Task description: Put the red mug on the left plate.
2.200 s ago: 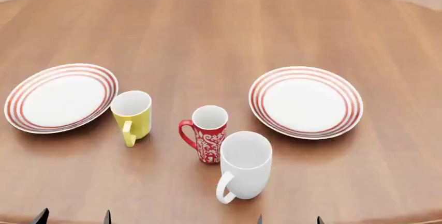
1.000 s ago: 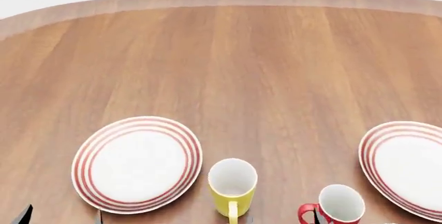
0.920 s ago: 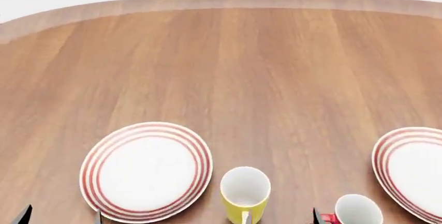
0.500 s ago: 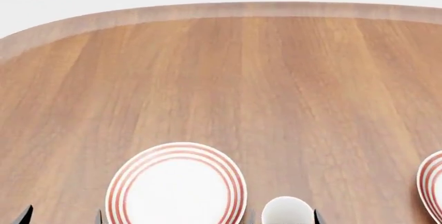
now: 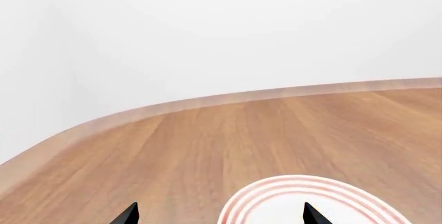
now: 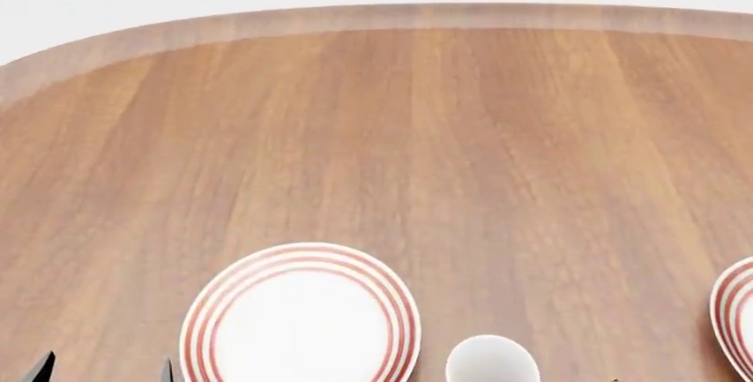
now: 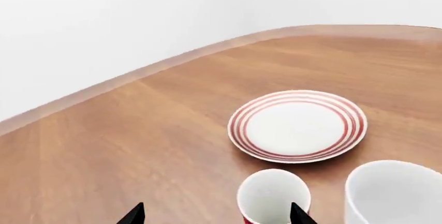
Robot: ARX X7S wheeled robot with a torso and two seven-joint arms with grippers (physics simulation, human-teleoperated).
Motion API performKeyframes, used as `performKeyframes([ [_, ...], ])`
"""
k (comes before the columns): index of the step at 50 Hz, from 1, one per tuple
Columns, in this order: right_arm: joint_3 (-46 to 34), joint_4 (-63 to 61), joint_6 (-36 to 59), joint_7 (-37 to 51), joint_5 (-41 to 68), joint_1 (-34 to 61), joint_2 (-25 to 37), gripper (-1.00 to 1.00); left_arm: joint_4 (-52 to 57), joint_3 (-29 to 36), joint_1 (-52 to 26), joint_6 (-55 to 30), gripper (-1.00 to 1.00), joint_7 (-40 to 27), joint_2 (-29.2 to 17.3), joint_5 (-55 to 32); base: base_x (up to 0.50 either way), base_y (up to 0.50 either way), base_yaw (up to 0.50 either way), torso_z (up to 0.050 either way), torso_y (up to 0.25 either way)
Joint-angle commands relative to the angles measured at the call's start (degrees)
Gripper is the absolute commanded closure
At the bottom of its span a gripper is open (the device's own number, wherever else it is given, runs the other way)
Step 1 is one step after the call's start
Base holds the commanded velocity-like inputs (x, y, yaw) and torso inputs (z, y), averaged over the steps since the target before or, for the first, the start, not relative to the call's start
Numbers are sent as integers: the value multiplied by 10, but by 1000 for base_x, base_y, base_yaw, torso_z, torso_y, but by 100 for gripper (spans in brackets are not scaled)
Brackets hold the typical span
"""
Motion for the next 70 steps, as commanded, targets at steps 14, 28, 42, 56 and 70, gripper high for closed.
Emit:
performKeyframes([
  [14,3,30,6,74,90,18,-3,-100,0,9,-3,0,-100,-9,-9,-7,0,0,0,0,0],
  [28,3,52,46,133,140,59,-5,-100,-1,14,-2,0,-100,-15,-14,-9,0,0,0,0,0],
  [42,7,64,59,176,194,95,-5,-100,8,17,0,-2,-100,-22,-20,-13,0,0,0,0,0],
  [56,0,79,61,197,229,129,2,-100,5,23,-2,-1,-100,-27,-25,-17,0,0,0,0,0],
  [70,16,96,59,215,264,162,13,-100,11,23,-1,-1,-100,-32,-32,-25,0,0,0,0,0],
])
